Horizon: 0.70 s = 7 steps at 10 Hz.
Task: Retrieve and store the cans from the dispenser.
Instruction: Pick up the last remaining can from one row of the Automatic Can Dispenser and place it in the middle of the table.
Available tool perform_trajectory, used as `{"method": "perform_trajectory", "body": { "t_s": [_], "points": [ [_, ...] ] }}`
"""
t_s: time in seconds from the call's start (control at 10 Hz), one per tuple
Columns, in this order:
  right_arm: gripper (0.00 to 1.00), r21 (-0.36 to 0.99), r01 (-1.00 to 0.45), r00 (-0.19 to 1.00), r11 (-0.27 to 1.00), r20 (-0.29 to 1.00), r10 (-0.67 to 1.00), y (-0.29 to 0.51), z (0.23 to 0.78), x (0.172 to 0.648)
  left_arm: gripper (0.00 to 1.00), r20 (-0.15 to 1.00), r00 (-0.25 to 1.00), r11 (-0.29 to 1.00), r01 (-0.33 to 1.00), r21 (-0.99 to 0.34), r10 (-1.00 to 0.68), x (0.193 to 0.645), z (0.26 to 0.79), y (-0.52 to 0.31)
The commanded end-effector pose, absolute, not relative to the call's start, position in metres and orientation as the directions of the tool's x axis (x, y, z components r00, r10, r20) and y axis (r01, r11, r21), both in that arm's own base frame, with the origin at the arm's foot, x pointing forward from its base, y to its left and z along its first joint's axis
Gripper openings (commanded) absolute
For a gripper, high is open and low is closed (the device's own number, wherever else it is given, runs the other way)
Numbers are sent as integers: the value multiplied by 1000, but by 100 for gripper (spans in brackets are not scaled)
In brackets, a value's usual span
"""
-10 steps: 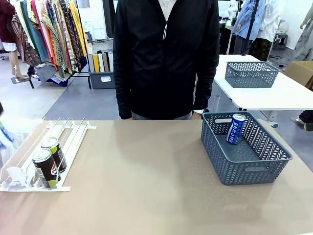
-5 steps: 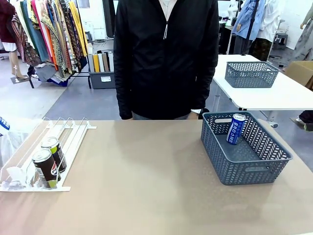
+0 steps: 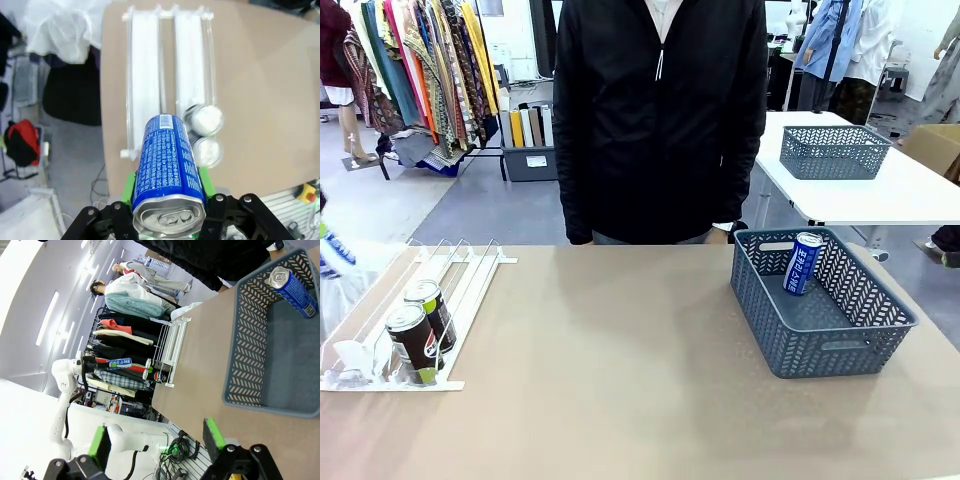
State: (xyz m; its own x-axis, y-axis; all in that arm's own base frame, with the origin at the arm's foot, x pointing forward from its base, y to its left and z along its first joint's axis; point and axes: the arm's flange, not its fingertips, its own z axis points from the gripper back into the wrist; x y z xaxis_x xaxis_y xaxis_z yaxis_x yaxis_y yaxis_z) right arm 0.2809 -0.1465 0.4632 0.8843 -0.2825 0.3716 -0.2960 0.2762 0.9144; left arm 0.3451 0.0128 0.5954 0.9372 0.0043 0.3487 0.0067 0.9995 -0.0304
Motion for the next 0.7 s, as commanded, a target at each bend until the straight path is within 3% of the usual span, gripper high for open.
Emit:
{"method": "perform_trajectory", "body": {
  "t_s": [0.0, 0.1, 0.3, 0.5, 0.6],
  "points": [
    [100, 913, -315, 873, 258, 386, -299, -145, 467, 284, 0, 443, 892, 993, 115, -36, -88, 389, 620, -49],
    [100, 913, -315, 873, 258, 386, -299, -145, 467, 284, 0, 410, 890, 971, 234, -38, -198, 413, 620, -93],
    [100, 913, -315, 873, 258, 386, -299, -145, 467, 284, 0, 281, 879, 880, 442, -175, -386, 439, 582, -187],
    [100, 913, -315, 873, 258, 386, -299, -145, 467, 284, 0, 123, 791, 764, 611, -207, -599, 442, 518, -290],
    [100, 913, -315, 873, 258, 386, -299, -145, 467, 284, 0, 71, 767, 755, 641, -139, -638, 436, 488, -329]
  ]
}}
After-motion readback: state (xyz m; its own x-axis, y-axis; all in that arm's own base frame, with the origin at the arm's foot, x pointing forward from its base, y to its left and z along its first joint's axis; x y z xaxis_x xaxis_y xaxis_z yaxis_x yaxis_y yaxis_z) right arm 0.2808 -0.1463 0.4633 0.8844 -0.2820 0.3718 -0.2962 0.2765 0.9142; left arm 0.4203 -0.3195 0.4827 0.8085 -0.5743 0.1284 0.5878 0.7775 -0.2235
